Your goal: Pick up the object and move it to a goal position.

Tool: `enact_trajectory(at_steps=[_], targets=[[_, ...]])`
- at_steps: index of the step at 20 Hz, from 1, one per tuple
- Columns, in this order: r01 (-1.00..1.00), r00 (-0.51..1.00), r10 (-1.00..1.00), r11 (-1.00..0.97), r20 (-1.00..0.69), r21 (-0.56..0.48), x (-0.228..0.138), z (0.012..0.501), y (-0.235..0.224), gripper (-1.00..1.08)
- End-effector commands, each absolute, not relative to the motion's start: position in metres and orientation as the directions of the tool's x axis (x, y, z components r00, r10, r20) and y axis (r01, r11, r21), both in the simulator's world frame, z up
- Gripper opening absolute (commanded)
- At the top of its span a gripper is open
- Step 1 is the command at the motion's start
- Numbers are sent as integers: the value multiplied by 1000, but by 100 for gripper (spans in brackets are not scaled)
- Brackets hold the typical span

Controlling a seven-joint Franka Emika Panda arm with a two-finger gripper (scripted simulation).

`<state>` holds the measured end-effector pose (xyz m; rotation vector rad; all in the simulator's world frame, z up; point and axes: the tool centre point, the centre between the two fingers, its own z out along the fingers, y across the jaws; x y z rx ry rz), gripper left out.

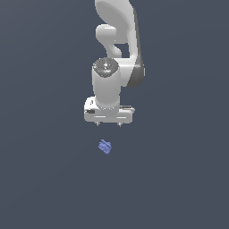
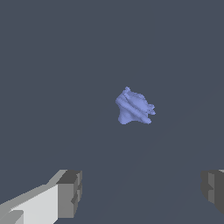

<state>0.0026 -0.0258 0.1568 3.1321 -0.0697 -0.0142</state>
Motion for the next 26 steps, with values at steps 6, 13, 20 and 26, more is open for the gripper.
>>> enact_trajectory(at_steps=[6, 13, 20, 26], targets=[[-55, 998, -55, -998, 14, 11, 9, 165, -25, 100], [-73, 997, -72, -997, 33, 12, 14, 172, -24, 100], [-26, 999, -26, -1000, 29, 15, 16, 168, -25, 100], [66, 998, 67, -998, 23, 19, 20, 159, -27, 100]])
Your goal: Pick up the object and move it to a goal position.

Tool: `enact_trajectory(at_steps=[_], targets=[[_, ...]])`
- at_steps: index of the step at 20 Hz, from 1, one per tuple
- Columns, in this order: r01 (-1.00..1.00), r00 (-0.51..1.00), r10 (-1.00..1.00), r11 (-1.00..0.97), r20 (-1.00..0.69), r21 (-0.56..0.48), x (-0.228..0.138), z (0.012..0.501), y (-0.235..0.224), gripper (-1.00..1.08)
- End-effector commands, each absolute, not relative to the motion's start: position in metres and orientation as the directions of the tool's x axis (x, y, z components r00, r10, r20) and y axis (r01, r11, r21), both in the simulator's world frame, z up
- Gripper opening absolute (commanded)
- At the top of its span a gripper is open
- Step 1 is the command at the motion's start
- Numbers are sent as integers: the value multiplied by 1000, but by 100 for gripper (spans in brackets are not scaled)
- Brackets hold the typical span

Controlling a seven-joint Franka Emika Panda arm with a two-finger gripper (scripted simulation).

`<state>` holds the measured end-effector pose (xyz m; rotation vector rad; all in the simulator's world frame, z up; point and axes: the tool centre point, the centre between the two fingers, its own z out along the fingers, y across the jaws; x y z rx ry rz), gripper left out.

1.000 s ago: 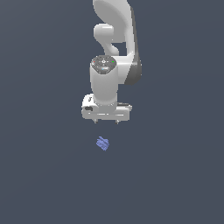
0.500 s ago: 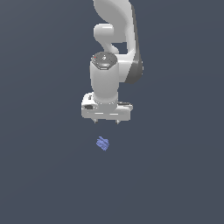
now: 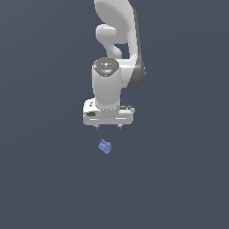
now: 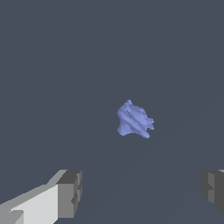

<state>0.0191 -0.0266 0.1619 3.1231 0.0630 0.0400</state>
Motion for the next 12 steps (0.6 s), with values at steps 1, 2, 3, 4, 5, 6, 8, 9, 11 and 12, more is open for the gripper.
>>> enact_trajectory(at_steps=[1, 2, 3, 4, 5, 6, 8, 9, 11, 12], targets=[[86, 996, 87, -996, 22, 20, 21, 158, -28, 100], [108, 994, 108, -994, 21, 21, 22, 156, -28, 100], [131, 991, 131, -991, 19, 22, 23, 153, -29, 100], [155, 988, 155, -988, 18, 22, 25, 151, -29, 100], [180, 983, 180, -983, 16, 23, 26, 149, -30, 100], [206, 978, 207, -978, 14, 23, 27, 146, -31, 100], [259, 966, 260, -966, 11, 24, 30, 141, -32, 100], [285, 958, 286, -958, 9, 24, 31, 139, -32, 100], [337, 941, 337, -941, 6, 23, 33, 133, -34, 100], [362, 932, 362, -932, 5, 23, 34, 131, -34, 100]])
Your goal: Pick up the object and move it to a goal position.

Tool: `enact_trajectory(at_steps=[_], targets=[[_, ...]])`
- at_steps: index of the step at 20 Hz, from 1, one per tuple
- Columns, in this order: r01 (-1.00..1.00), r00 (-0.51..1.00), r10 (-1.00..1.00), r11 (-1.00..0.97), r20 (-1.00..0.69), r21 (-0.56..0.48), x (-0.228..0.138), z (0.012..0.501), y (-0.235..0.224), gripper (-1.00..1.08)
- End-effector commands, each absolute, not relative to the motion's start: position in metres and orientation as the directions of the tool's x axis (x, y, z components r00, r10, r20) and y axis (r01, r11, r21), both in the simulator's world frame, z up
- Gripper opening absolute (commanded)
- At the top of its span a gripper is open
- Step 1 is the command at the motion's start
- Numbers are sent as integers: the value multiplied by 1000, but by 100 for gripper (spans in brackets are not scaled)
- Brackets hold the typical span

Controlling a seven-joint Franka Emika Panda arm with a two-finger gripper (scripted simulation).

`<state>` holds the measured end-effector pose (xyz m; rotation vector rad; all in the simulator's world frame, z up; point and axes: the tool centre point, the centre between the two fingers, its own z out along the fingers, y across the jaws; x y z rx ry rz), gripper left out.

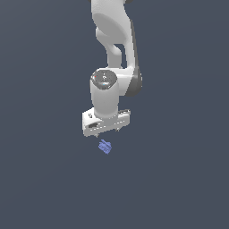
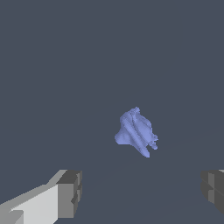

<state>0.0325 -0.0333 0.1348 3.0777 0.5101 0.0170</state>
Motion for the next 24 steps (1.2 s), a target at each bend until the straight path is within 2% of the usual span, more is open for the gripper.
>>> enact_trajectory(at_steps=[1, 13, 24], targets=[[387, 922, 387, -922, 4, 22, 36, 128, -35, 100], [654, 756, 654, -756, -4, 10, 48, 98, -42, 100], [772, 635, 772, -635, -1, 1, 55, 81, -47, 100]])
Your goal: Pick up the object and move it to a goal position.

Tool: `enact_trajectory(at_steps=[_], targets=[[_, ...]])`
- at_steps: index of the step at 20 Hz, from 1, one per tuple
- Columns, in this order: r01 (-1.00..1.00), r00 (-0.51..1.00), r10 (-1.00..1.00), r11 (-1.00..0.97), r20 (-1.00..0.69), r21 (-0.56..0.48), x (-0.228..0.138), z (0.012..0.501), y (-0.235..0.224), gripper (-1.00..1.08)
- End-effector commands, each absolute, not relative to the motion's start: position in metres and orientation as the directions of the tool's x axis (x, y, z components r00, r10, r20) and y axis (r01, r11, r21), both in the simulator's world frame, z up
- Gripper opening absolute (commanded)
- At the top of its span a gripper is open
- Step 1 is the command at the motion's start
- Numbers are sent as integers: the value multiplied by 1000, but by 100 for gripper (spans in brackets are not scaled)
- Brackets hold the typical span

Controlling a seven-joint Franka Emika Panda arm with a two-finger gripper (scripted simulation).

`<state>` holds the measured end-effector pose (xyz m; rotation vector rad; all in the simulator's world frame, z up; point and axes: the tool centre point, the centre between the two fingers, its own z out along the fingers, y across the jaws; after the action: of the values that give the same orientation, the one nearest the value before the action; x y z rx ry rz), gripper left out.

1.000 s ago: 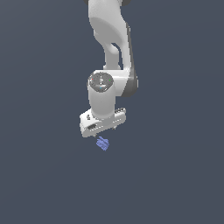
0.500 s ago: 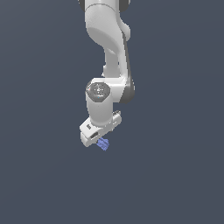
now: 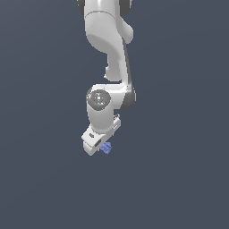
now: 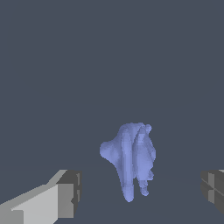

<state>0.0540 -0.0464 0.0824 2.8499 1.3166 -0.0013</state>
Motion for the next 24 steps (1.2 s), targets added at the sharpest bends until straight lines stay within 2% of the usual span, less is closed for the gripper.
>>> enact_trajectory(at_steps=[1, 10, 24], targets=[[777, 629, 777, -629, -1, 1, 55, 80, -47, 100], [785, 620, 785, -620, 0, 0, 55, 75, -47, 100], [788, 616, 788, -616, 0, 0, 55, 28, -47, 100]])
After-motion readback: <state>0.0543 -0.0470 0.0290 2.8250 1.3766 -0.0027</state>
